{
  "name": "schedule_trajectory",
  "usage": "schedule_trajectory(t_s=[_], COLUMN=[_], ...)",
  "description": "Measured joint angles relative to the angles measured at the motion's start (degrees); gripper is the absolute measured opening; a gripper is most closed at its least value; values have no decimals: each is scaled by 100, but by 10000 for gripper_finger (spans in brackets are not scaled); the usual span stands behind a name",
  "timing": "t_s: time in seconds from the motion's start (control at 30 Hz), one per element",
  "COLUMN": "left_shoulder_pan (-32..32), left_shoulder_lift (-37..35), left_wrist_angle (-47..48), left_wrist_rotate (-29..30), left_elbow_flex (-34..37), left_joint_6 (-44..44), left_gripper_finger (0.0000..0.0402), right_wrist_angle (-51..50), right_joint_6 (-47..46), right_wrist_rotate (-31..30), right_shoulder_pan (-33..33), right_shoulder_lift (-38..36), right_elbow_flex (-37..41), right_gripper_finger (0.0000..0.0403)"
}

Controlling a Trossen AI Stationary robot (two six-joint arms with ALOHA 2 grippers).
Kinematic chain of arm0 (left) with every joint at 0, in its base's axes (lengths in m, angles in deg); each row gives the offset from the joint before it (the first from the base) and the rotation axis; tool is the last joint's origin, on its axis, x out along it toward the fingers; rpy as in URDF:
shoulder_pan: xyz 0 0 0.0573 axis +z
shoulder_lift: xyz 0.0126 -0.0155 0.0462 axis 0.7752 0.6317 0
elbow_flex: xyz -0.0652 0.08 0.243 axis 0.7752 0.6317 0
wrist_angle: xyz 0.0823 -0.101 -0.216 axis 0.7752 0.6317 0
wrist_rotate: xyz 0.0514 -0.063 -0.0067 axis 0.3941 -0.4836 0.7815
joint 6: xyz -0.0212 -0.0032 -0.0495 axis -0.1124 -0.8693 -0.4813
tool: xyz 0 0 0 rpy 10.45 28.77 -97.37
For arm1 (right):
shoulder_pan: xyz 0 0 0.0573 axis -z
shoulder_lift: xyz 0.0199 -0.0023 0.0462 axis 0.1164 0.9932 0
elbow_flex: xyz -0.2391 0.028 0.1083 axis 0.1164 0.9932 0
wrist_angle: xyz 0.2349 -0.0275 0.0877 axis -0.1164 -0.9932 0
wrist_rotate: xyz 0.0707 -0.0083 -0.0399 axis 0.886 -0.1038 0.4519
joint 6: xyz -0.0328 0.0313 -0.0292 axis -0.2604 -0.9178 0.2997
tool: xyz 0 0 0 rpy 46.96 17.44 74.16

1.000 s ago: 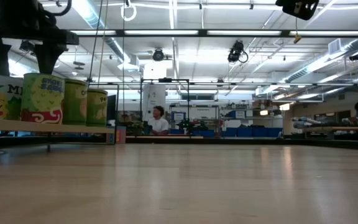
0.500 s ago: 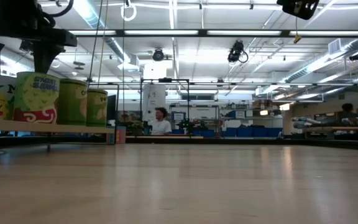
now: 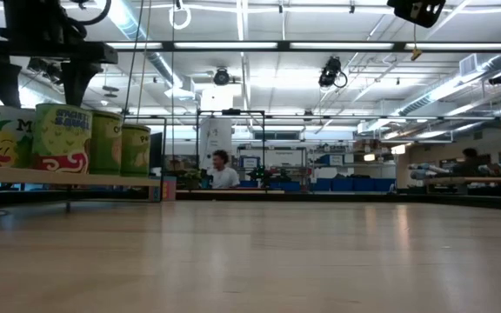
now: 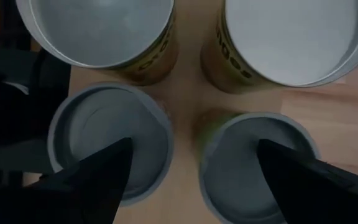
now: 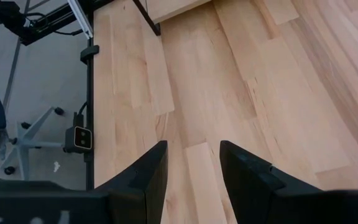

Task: Pick and place cans onto a shelf
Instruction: Adjust the canned goods on the shelf

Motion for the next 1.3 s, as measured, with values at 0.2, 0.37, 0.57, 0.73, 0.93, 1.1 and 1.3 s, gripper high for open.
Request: schedule_trajectory(t_s=[0.2, 0.37, 0.57, 0.73, 0.93, 1.1, 1.3], left_shoulder_pan=[-96, -93, -89, -309, -386, -386, -386], left_shoulder_lift=[-375, -423, -468, -748, -1050, -1185, -1179], left_wrist_angle=[108, 258, -26, -326, -419, -311, -149], left_wrist_rotate=[99, 346, 315, 402, 318, 39, -37], left_elbow_flex=[0, 0, 245, 601, 621, 623, 625], left_joint_6=[-105, -188, -352, -636, -716, -699, -571], left_gripper_finger=[347, 346, 346, 345, 345, 345, 345], right_wrist_angle=[2, 7, 4, 14, 19, 20, 23], right_joint_6=[-39, -106, -391, -494, -501, -603, -647], right_wrist_rotate=[2, 2, -2, 19, 26, 21, 21], right_shoulder_pan=[0, 0, -2, -107, -229, -227, -227], right_shoulder_lift=[-2, -2, -2, -1, -1, -2, -1], right_elbow_flex=[0, 0, 0, 0, 0, -1, -2], right_gripper_finger=[154, 154, 154, 154, 154, 154, 154])
